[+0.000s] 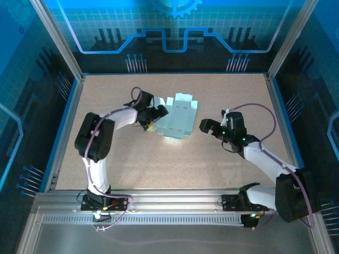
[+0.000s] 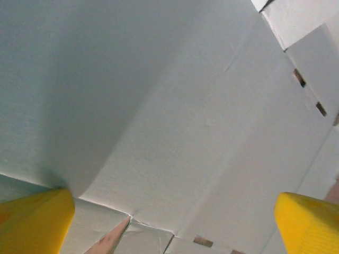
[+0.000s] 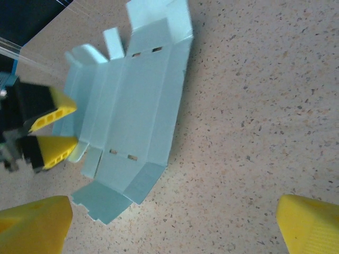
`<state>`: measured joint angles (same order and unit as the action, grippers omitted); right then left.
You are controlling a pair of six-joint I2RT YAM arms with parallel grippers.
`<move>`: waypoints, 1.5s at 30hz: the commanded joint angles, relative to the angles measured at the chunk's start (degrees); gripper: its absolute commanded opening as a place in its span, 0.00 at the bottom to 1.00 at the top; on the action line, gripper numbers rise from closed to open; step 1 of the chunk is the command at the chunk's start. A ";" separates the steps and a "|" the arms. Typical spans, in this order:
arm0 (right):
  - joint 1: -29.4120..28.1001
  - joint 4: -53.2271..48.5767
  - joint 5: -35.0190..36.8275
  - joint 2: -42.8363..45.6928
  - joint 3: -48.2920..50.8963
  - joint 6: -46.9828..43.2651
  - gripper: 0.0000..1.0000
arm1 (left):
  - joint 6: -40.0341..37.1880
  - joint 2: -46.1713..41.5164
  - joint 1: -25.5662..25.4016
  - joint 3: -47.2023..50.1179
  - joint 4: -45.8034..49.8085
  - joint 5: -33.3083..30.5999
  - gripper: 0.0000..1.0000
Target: Fold the paper box
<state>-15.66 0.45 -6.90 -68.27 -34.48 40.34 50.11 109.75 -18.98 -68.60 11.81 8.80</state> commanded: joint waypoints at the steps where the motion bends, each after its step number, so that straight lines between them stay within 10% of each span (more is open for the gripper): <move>1: 1.33 -0.55 -1.68 -0.53 -0.44 -2.57 1.00 | 8.59 -5.28 -1.34 8.68 -4.84 -1.55 0.99; 16: 3.89 3.33 -10.88 -6.45 -2.44 -6.16 0.97 | -18.95 3.91 -3.63 -14.08 9.55 2.82 0.99; 26: 3.11 6.28 -12.88 -12.00 -5.64 -4.47 0.88 | -16.42 11.67 -0.72 -18.53 15.18 7.02 0.58; 45: 0.86 14.73 -19.34 -29.15 -13.40 -6.34 0.63 | -14.96 12.77 0.15 -14.99 15.50 10.07 0.57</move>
<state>-13.85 12.95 -24.58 -95.13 -46.15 34.44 34.52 121.69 -18.90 -85.27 23.31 16.88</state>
